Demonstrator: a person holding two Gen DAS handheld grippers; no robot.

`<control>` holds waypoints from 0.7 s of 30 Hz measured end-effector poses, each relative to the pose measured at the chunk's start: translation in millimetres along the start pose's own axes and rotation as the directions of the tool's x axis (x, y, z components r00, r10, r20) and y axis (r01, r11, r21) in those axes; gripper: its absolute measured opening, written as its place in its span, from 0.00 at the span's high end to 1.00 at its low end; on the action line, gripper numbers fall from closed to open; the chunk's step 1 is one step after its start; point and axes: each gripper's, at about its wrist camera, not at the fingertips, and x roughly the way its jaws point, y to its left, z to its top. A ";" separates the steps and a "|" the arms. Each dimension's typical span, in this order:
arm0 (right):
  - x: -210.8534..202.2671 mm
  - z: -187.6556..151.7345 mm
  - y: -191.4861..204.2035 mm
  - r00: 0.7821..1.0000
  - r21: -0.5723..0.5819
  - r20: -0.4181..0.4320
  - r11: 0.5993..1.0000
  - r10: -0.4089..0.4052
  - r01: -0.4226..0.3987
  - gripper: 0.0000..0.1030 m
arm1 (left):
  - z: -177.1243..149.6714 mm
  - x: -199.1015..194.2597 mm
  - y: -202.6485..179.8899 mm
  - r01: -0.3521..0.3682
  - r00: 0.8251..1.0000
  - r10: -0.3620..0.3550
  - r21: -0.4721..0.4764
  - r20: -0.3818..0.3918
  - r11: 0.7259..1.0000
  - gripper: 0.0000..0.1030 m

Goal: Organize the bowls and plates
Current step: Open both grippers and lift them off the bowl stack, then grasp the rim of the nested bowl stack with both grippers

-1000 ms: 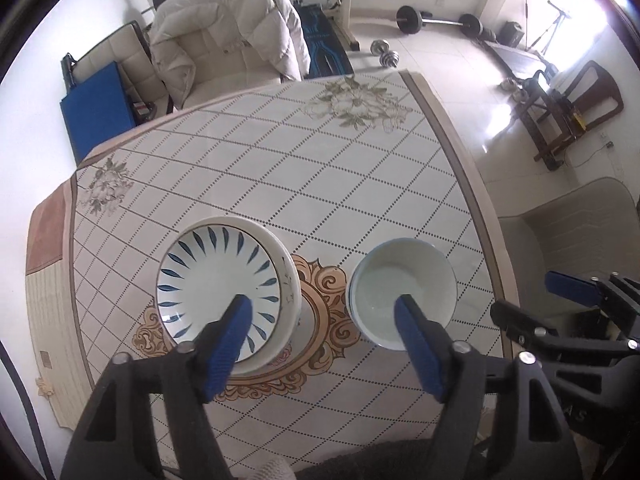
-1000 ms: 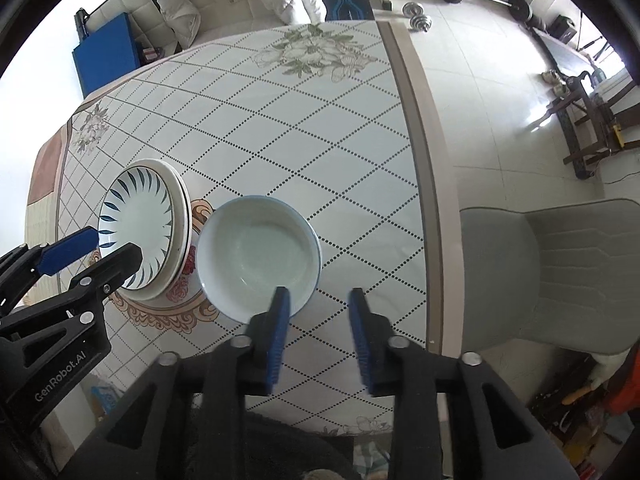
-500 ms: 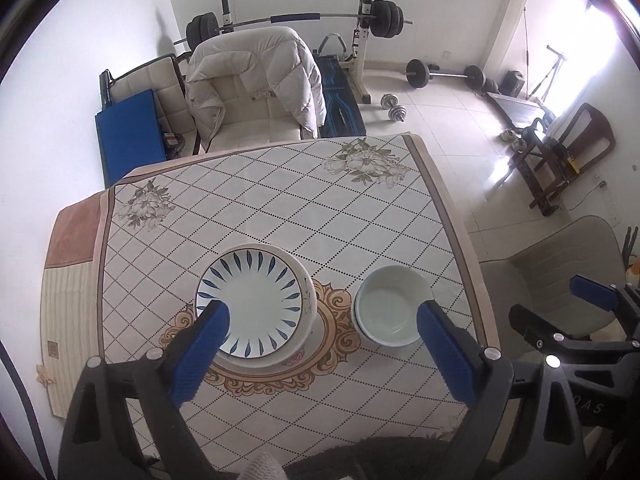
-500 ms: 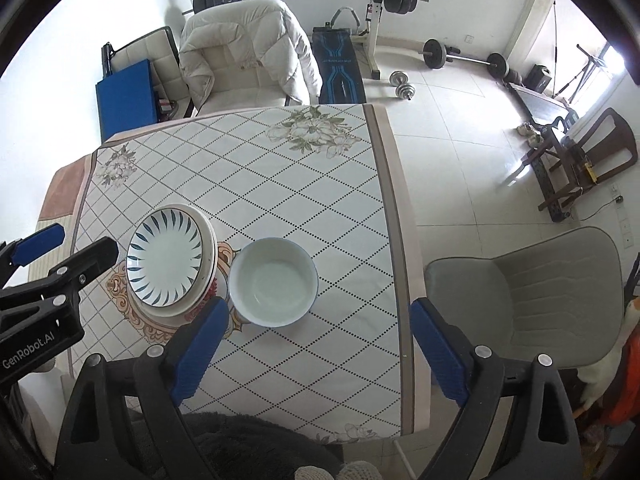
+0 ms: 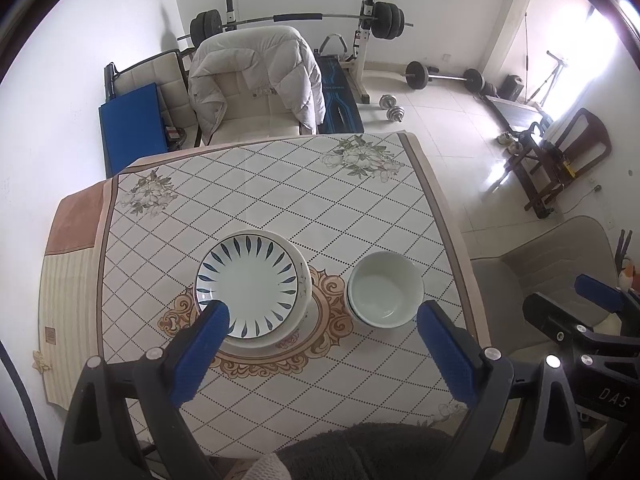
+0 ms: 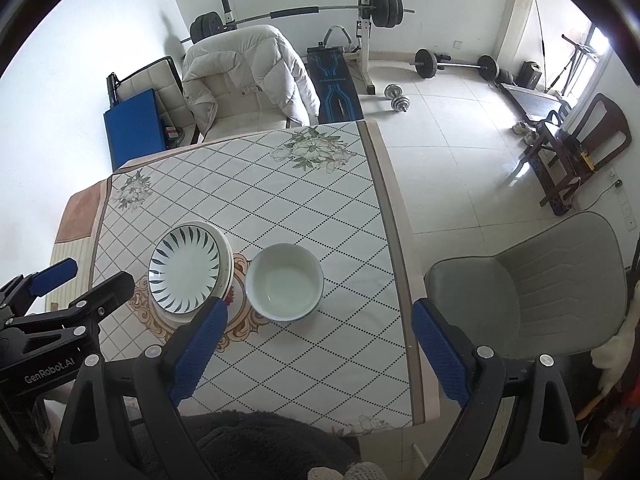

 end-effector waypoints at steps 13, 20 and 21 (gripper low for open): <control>21.6 -6.9 1.7 0.999 -0.060 0.022 0.997 0.045 -0.043 0.07 | 9.0 34.3 -5.5 -0.015 1.000 0.015 0.072 0.001 0.997 0.07; 101.2 -10.1 -31.0 0.990 0.077 -0.114 0.994 0.087 -0.079 0.07 | 16.1 128.6 -12.3 0.114 0.961 -0.080 0.114 -0.265 0.987 0.09; 116.4 -11.8 -34.8 0.986 0.087 -0.142 0.994 0.084 -0.072 0.08 | 17.4 142.0 -14.9 0.157 0.947 -0.116 0.117 -0.300 0.981 0.13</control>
